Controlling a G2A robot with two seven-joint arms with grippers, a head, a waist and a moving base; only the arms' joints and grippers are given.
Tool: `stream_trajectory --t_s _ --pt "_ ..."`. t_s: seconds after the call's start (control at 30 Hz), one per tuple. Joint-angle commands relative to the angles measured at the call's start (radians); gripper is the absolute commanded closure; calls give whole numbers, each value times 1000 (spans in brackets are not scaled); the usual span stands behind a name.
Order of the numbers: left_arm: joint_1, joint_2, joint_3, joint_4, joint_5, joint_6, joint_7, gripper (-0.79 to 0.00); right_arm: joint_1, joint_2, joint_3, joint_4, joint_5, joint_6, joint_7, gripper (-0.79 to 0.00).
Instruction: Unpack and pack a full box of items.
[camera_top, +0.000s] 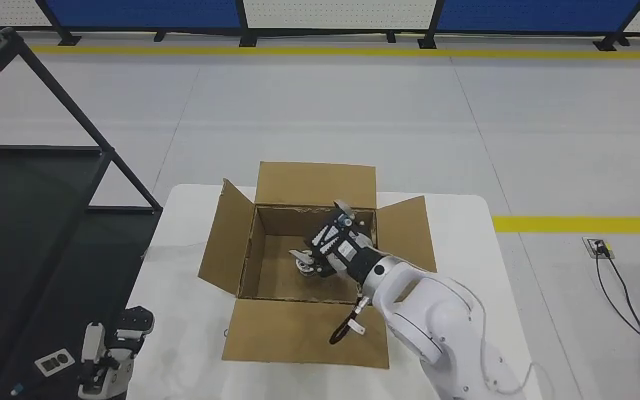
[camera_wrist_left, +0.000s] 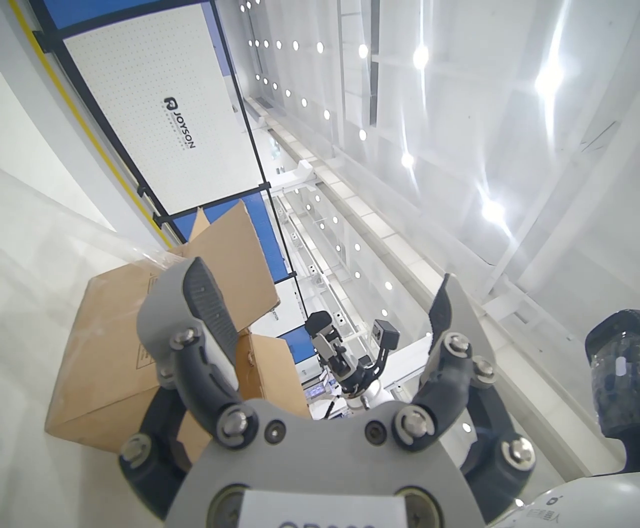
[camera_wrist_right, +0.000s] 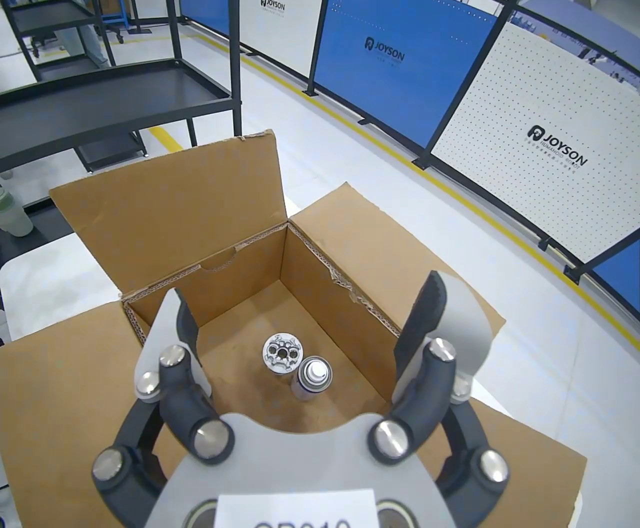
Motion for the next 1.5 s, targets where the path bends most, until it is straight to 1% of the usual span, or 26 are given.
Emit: stream_trajectory --t_s 0.0,0.07,0.13,0.23,0.27,0.43,0.53,0.63,0.7,0.77,0.87,0.93,1.07,1.23,1.33,1.47 --pt "0 0 0 0 0 0 0 -785 0 0 0 0 0 0 0 -785" --pt "-1 0 1 0 -1 5 0 -785 -4 0 1 2 7 1 -4 -785" --pt "-13 1 1 -9 -5 70 -9 -785 -11 0 18 14 65 -11 -29 -785" --pt "-63 4 2 -32 19 169 -7 -785 0 0 55 31 152 -16 -40 -785" --pt "-80 5 5 -38 19 183 -14 -785 1 0 70 33 188 -20 -42 -785" --pt "-154 12 7 -69 79 298 -68 -785 -22 11 182 22 382 -72 -39 -785" --pt "-183 15 21 -82 141 334 -81 -785 -62 22 258 -4 457 -83 -26 -785" --pt "-210 16 44 -85 180 363 -84 -785 -108 33 337 -38 510 -73 -1 -785" --pt "-228 17 60 -82 196 379 -98 -785 -134 41 392 -59 532 -47 24 -785" --pt "-243 17 74 -79 205 394 -112 -785 -156 48 438 -76 521 -7 62 -785" --pt "-259 19 95 -77 223 417 -132 -785 -190 56 492 -98 538 32 84 -785" --pt "-267 19 111 -73 238 429 -141 -785 -220 60 536 -108 575 51 76 -785" --pt "-286 20 139 -62 260 450 -151 -785 -265 70 606 -90 667 62 113 -785" --pt "-301 23 163 -52 271 474 -191 -785 -258 82 630 -21 752 72 216 -785" --pt "-304 24 181 -50 285 480 -204 -785 -233 88 612 24 773 72 277 -785" --pt "-305 24 209 -48 314 479 -213 -785 -194 95 571 57 773 71 330 -785"
